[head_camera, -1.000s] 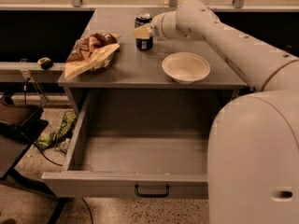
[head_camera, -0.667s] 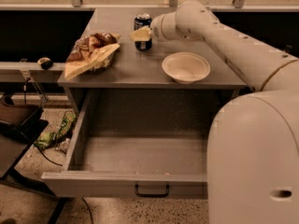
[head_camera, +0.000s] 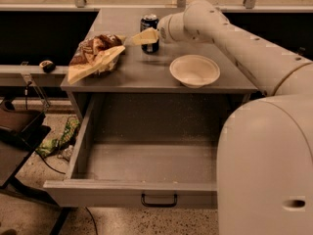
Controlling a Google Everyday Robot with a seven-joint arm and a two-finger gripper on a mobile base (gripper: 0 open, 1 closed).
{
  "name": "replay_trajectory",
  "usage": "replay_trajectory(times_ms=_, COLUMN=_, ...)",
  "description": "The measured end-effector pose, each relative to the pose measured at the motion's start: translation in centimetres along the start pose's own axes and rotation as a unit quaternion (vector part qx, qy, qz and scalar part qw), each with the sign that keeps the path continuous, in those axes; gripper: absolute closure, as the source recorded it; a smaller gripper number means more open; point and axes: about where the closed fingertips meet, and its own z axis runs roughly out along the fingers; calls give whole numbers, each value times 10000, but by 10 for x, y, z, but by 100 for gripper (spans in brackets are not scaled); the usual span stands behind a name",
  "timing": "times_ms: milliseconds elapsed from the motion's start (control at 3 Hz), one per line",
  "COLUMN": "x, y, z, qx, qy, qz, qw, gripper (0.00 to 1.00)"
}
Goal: Pick pepsi can from top drawer and place on counter
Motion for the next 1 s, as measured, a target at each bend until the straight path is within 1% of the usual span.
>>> replay_trajectory(times_ms=333, x=-49, y=-19, z=-62, qx=432, qy=209, qz=-253, qw=9985, gripper=0)
replay_trajectory(times_ms=667, x=-89, y=-15, z=-151, qx=619, qy=413, qz=-615, qw=9953, gripper=0)
replay_trajectory(times_ms=1000, x=-107, y=4, z=-240, qx=720, qy=366, qz=-684, qw=9944, gripper=0)
